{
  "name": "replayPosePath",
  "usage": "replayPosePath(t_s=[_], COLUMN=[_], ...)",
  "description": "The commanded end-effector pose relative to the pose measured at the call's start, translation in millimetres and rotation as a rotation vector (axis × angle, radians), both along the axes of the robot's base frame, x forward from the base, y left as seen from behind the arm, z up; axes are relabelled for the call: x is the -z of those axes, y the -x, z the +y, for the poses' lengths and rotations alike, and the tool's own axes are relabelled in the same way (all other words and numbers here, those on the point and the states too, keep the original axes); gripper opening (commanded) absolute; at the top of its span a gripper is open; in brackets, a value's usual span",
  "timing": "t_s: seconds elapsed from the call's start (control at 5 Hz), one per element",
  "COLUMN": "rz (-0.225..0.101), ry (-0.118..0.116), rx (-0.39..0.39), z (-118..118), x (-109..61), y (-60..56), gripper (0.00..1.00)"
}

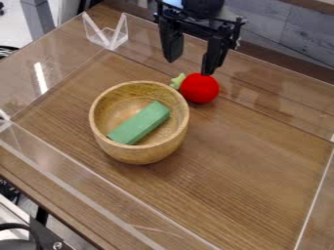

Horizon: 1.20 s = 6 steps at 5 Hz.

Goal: Remove the green stick from the brown bowl and put it on the table

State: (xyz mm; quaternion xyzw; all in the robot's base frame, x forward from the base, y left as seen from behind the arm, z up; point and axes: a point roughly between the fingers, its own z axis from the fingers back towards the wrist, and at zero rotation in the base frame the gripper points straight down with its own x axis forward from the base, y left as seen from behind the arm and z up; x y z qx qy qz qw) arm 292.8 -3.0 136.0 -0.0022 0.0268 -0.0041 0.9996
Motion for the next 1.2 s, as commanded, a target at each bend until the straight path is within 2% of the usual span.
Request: replayPosePath(t_s=[0.0,0.2,0.4,0.6,0.8,1.0], rz=[0.013,0.001,-0.046,-0.077,-0.09,-0.095], ry=[0.002,0.006,0.018,0.026,0.024,0.026], rx=[-0.029,-0.029,-0.014,-0.077,-0.141,-0.136], z=[10,24,34,42,47,55], x=[2.8,7.1,8.7,14.0,19.8,23.8], y=[8.3,21.9,32.2,24.6,16.9,18.1], gripper=[1.0,1.0,1.0,1.0,1.0,1.0])
